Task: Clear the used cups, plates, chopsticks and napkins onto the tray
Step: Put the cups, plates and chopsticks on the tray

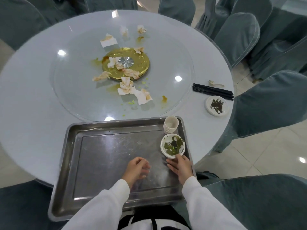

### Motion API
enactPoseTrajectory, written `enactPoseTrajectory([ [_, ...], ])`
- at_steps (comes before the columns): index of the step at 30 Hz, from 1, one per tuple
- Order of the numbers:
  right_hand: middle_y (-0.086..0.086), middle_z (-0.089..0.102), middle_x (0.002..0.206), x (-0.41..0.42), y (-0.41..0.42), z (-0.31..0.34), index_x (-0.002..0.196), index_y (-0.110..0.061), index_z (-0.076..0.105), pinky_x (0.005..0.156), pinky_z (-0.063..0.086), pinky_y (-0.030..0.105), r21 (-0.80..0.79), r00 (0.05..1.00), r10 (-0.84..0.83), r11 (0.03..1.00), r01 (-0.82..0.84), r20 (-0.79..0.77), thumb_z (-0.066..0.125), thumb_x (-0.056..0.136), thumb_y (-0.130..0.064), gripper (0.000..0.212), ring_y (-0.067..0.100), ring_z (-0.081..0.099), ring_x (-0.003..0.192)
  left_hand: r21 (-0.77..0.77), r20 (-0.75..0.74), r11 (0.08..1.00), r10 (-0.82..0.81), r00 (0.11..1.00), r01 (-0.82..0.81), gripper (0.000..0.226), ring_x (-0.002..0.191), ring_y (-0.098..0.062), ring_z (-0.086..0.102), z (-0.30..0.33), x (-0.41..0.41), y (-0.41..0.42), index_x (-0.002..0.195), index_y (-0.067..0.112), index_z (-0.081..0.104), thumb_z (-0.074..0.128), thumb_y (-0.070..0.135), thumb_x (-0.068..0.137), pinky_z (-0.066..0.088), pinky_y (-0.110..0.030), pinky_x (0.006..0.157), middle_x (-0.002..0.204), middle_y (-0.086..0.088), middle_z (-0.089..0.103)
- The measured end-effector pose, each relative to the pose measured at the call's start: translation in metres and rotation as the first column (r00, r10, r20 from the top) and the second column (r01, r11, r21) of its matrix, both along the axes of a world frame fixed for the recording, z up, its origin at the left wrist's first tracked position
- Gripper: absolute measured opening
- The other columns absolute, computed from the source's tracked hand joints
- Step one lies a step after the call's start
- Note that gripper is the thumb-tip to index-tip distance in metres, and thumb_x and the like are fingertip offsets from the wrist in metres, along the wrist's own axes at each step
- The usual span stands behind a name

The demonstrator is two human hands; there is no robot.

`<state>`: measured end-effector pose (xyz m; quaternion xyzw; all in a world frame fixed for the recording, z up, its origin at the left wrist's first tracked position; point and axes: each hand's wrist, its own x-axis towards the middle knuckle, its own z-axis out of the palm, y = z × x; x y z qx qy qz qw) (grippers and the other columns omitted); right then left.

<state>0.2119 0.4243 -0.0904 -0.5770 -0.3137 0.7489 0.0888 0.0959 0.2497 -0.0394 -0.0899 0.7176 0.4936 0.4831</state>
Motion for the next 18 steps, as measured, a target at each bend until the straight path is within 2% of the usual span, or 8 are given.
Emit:
enactPoseTrajectory([
  [8,0.017,0.078,0.112,-0.001,-0.007,-0.010,0.137,-0.016,0.061,0.077,0.064,0.040,-0.076,0.999,-0.047,0.996,0.049,0.023,0.059,0.108,-0.023,0.030,0.032,0.077,0.102,-0.019,0.005,1.000,-0.001,1.000,0.001,0.012,0.080,-0.024,0.070,-0.007,0.000,-0.001,0.097,0.013,0.065,0.057,0.017,0.105,0.051,-0.028,0.065,0.088,-0.008,0.079],
  [11,0.018,0.078,0.109,0.001,-0.010,-0.008,0.130,-0.007,0.064,0.079,0.064,0.042,-0.103,0.998,-0.053,0.993,0.056,0.035,0.066,0.104,-0.024,0.031,0.033,0.076,0.101,-0.021,-0.008,1.000,-0.013,1.000,0.013,0.012,0.081,-0.024,0.072,-0.007,0.000,-0.005,0.099,0.012,0.066,0.057,0.018,0.105,0.053,-0.029,0.066,0.094,-0.010,0.080],
  [18,0.028,0.071,0.121,0.023,-0.021,0.019,0.129,-0.001,0.059,0.065,0.065,0.038,-0.195,0.981,-0.178,0.968,0.160,-0.078,0.071,0.101,-0.022,0.037,0.036,0.073,0.103,0.040,-0.028,0.999,-0.012,1.000,0.013,0.012,0.077,-0.022,0.072,-0.001,0.009,-0.008,0.100,0.011,0.068,0.060,0.018,0.103,0.055,-0.026,0.058,0.089,-0.006,0.080],
])
